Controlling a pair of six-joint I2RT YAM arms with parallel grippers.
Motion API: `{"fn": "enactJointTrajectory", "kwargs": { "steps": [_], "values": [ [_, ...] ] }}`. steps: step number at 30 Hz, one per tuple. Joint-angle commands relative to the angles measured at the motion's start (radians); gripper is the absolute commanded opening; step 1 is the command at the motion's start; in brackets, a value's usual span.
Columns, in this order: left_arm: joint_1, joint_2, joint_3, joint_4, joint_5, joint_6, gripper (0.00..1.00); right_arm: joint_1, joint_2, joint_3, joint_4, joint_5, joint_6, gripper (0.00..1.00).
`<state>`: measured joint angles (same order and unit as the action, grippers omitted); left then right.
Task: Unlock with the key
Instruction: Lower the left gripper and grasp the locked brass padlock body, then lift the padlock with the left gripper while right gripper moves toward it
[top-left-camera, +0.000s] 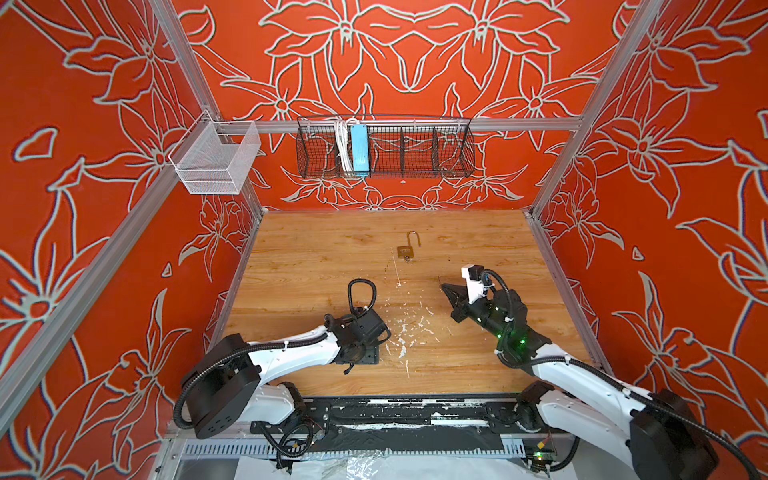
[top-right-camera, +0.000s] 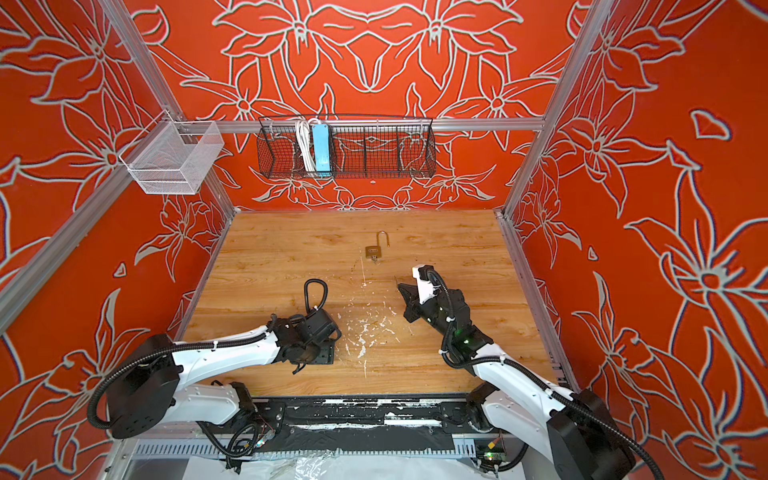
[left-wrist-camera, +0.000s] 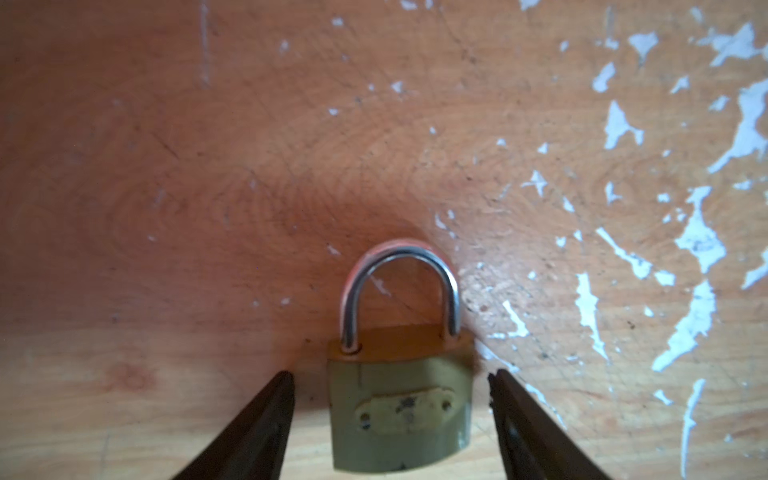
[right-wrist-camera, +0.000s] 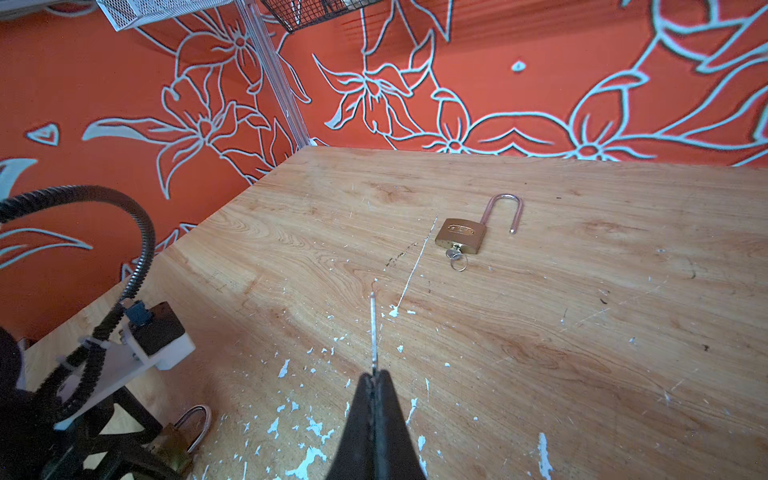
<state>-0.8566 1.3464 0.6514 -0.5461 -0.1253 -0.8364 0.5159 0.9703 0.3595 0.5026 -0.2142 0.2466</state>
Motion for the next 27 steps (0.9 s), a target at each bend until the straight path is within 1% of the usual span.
{"fn": "enactJointTrajectory", "kwargs": {
  "steps": [1, 5, 7, 9, 12, 15, 17, 19, 23, 25, 27],
  "values": [
    [-0.015, 0.041, 0.025, -0.059, -0.045, -0.051, 0.74, -0.006, -0.020, 0.015, -0.012, -0.007, -0.010, 0.00],
    [-0.028, 0.091, 0.042, -0.081, -0.043, -0.065, 0.70, -0.005, -0.031, 0.008, -0.011, 0.008, -0.009, 0.00],
    [-0.032, 0.110, 0.042, -0.083, -0.051, -0.079, 0.66, -0.005, -0.034, 0.013, -0.016, -0.004, -0.009, 0.00],
    [-0.034, 0.127, 0.044, -0.089, -0.041, -0.089, 0.62, -0.005, -0.036, 0.006, -0.012, 0.008, -0.008, 0.00],
    [-0.042, 0.148, 0.049, -0.086, -0.043, -0.083, 0.54, -0.006, -0.031, 0.010, -0.014, 0.001, -0.006, 0.00],
    [-0.042, 0.173, 0.069, -0.086, -0.025, -0.066, 0.50, -0.006, -0.030, 0.004, -0.006, 0.007, -0.006, 0.00],
    [-0.042, 0.176, 0.086, -0.074, -0.002, -0.043, 0.45, -0.005, -0.020, 0.005, -0.002, 0.006, -0.003, 0.00],
    [-0.042, 0.166, 0.113, -0.074, -0.004, -0.025, 0.40, -0.005, -0.013, 0.016, -0.010, -0.008, -0.007, 0.00],
    [-0.042, 0.094, 0.194, -0.054, -0.014, 0.054, 0.36, -0.006, -0.008, 0.005, 0.010, 0.003, -0.003, 0.00],
    [-0.041, 0.049, 0.258, -0.026, -0.066, 0.130, 0.36, -0.005, 0.000, 0.006, 0.014, -0.007, -0.007, 0.00],
    [-0.028, 0.017, 0.314, 0.018, -0.123, 0.205, 0.36, -0.005, 0.007, 0.004, 0.015, 0.008, -0.009, 0.00]
  ]
}}
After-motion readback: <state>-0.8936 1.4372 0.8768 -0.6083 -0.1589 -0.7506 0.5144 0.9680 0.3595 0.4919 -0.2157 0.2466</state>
